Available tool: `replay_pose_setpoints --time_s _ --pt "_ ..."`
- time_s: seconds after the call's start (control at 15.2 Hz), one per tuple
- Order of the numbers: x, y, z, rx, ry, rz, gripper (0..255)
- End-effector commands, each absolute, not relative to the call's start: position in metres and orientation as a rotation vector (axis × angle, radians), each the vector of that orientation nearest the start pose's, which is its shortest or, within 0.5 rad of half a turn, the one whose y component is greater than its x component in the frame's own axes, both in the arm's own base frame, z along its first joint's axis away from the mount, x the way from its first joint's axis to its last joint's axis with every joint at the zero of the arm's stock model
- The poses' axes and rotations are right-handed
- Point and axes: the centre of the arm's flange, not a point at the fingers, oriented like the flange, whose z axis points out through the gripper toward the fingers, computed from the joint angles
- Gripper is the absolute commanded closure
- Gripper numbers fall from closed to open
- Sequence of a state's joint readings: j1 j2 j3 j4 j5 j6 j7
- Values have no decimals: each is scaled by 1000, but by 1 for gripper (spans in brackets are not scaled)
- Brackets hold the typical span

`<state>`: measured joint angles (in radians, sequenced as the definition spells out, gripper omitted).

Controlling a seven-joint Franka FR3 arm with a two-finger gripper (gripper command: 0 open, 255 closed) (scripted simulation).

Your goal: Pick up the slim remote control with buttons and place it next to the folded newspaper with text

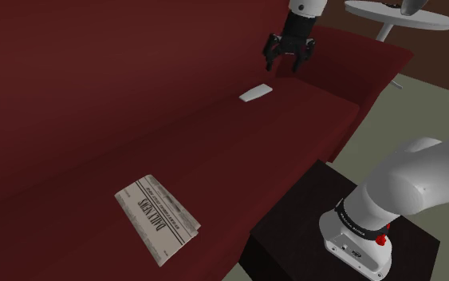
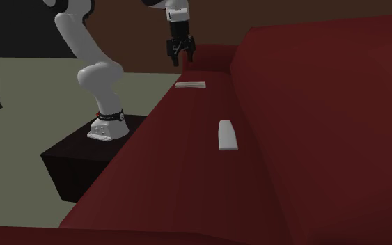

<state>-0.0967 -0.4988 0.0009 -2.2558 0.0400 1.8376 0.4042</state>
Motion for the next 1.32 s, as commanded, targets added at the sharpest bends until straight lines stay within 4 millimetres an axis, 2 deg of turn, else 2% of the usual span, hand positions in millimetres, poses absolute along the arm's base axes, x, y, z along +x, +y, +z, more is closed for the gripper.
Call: replay_pose_setpoints --time_s 0.0,0.59,0.92,1.25 --pt "431 -43 548 -2954 898 -111 0" --pt "520 -90 484 -2756 1390 -86 0" --pt "560 -127 447 -2610 1647 -70 0" --pt "592 -171 409 -2441 1889 -54 0"
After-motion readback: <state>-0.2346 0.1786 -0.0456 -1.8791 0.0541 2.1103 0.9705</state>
